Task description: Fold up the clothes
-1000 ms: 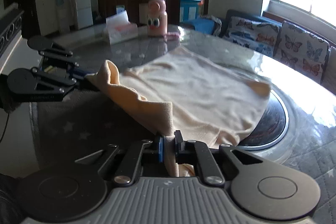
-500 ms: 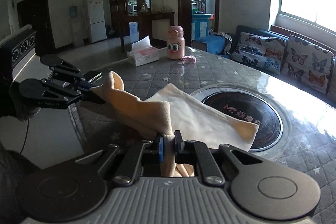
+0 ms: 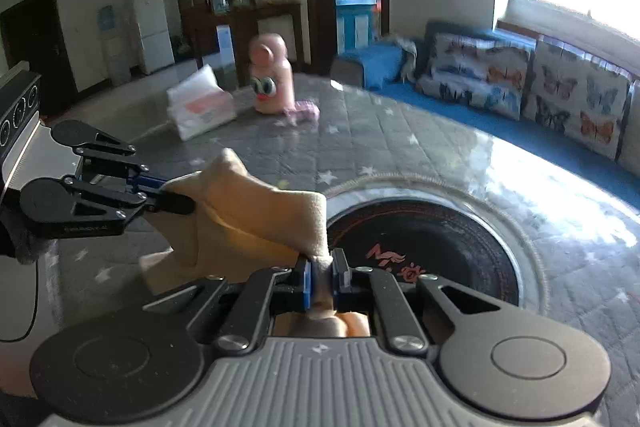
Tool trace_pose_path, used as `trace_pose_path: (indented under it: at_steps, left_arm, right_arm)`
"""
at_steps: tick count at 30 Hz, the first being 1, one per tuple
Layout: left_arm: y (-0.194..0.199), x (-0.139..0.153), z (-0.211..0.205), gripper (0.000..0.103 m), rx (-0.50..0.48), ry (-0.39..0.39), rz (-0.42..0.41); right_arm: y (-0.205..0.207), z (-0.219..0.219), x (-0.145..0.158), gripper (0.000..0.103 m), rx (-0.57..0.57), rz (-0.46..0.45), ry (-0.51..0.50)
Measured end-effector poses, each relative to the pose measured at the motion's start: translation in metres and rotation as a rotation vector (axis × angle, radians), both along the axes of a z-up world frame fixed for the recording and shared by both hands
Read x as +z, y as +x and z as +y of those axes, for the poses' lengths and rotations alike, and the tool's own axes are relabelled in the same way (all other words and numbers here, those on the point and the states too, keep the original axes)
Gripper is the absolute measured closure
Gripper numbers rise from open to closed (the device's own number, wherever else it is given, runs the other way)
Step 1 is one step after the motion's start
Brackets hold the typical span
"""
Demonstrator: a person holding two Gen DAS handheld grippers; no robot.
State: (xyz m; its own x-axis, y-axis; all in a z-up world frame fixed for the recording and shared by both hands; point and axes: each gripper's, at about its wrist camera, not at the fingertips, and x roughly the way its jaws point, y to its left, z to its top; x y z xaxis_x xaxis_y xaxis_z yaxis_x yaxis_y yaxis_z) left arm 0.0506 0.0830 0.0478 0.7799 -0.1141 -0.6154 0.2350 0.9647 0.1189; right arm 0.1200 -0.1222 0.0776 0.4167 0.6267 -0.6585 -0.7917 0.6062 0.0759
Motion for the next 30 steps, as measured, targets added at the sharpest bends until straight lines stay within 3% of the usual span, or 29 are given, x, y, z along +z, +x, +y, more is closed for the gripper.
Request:
trace_pose_path:
  at_steps: [6,9,12,20,30]
  left_arm:
    - [0.039,-0.032,0.018,0.082,0.102,-0.020,0.066]
    - [0.043,-0.035,0.026,0.068,0.135,-0.031,0.066]
    - [0.043,-0.031,0.035,0.059,0.167,-0.043,0.058]
    - [0.019,-0.007,0.045,0.061,0.247,-0.050,-0.005]
    - [0.019,-0.006,0.015,0.071,0.146,-0.100,0.012]
  right_arm:
    - [0.046,0.025,-0.045,0.091,-0.103,0.077,-0.009]
    - [0.054,0.021,-0.061,0.077,-0.166,0.093,0.007]
    - [0.057,0.007,-0.067,0.077,-0.221,0.112,0.037]
    - [0.036,-0.027,-0.062,0.077,-0.274,0.098,0.037]
    - [0.042,-0.048,-0.077,0.077,-0.376,0.156,0.103]
